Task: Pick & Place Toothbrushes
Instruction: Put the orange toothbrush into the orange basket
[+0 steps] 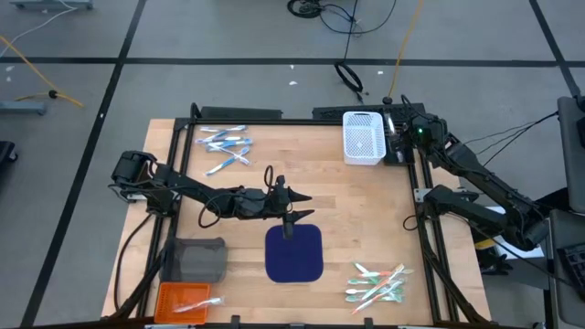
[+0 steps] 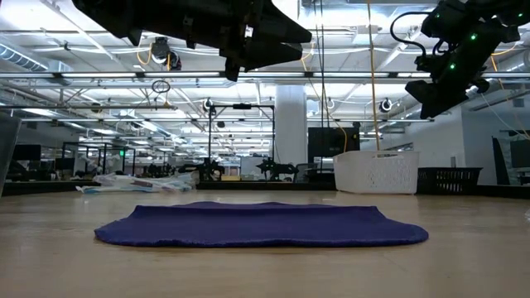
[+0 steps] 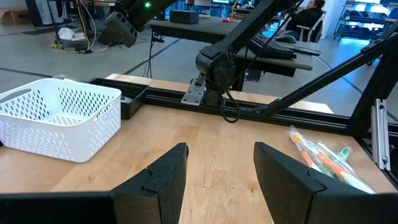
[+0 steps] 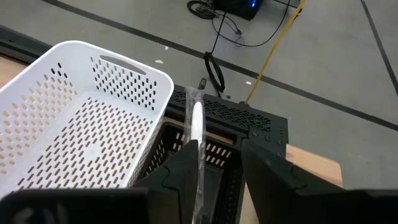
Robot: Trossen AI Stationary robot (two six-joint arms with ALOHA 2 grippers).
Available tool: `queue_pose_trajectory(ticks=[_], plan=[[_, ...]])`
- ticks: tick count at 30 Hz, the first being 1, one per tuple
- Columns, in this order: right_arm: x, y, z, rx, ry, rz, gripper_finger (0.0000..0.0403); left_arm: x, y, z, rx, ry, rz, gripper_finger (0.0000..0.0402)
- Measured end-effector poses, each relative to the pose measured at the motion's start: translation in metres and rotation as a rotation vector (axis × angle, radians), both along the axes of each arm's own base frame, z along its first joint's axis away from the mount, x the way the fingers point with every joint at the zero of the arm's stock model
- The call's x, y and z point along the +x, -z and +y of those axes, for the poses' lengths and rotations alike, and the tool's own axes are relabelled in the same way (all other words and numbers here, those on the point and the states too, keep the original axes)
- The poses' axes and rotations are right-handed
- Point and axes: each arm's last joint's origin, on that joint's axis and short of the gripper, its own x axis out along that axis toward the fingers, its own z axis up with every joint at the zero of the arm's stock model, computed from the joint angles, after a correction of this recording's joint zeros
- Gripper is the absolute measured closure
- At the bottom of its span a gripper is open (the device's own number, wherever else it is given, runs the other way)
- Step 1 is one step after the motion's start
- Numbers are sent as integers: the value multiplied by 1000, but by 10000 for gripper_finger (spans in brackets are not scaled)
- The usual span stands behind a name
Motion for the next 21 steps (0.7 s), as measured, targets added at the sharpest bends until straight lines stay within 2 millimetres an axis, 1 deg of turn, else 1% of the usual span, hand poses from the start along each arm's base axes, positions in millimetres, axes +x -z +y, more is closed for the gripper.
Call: queue_pose_trajectory(ticks=[13,18,21], plan=[[0,0,0,2,-2,-8,284,1,0,5,-4,-17,0,213],[1,-2,2,16,-31,-85,284,1,0,5,-4,-17,3,213],[2,-4,5,31,-95,-133,284,1,1,5,-4,-17,10,213]])
